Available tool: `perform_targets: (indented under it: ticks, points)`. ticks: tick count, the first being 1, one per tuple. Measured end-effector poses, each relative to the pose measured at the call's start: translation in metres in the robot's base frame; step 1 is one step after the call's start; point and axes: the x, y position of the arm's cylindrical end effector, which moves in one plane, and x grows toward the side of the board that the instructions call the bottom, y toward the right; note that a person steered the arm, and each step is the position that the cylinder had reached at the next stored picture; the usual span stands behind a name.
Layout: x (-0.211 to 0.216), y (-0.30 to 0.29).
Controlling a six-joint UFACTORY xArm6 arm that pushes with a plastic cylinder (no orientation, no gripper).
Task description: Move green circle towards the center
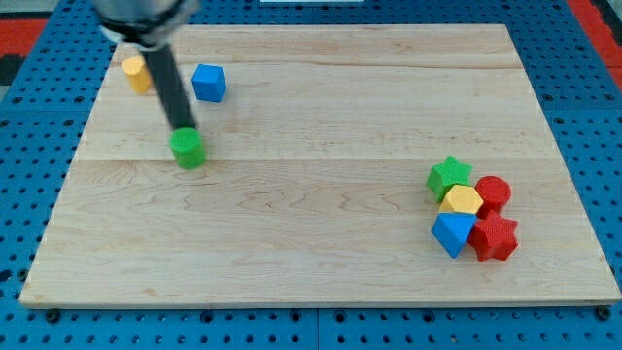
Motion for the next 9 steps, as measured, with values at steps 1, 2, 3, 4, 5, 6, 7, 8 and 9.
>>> perform_targets:
  ticks: [1,2,3,4,5,6,7,8,9]
  points:
    - [0.029,0.03]
    - [-0.022,0.008]
    - [-0.027,-0.051]
    - [0.009,-0.037]
    - [0.024,0.066]
    - [-0.004,0.016]
    - [-0.003,-0.051]
    - [0.048,-0.027]
    - [0.049,0.065]
